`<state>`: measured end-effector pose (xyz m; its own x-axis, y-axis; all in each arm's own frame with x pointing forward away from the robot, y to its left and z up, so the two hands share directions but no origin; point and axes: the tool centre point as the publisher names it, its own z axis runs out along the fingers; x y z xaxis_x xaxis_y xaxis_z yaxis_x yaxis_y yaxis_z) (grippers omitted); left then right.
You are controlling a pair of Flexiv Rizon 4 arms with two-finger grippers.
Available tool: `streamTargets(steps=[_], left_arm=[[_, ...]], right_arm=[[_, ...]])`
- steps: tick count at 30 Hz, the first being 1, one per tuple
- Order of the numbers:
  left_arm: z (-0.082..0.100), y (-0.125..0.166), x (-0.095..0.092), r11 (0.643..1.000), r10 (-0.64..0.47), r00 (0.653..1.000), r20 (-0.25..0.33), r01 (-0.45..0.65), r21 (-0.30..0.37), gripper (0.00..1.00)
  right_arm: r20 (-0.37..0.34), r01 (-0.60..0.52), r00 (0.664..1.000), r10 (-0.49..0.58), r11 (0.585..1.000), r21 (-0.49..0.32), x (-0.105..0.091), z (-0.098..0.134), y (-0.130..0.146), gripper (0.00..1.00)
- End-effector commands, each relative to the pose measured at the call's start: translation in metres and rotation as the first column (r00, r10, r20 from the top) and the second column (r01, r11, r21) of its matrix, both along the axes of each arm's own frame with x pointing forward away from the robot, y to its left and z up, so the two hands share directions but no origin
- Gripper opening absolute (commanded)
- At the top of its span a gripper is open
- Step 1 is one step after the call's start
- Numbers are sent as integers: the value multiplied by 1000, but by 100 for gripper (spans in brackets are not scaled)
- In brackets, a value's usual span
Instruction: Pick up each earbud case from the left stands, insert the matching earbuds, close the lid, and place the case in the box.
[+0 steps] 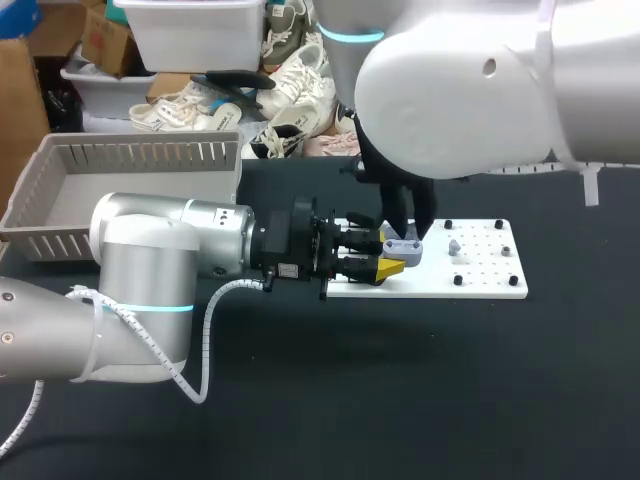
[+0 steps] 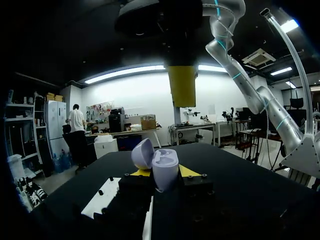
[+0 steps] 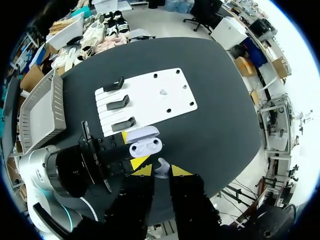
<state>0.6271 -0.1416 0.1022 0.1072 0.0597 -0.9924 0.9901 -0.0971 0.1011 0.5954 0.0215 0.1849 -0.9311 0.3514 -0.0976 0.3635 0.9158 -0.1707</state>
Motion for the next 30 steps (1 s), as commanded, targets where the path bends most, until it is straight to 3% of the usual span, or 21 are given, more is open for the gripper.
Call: streamTargets(steps=[1,30], left_arm=[[0,0,-1,1000,5,1000,2,-5,-1,0],[0,0,-1,1000,5,1000,2,-5,-1,0]], right_arm=[[-5,-1,1000,0,1000,-4,6,-3,2,0],[-49,8,999,-8,1000,-6,19,-24,-3,0]])
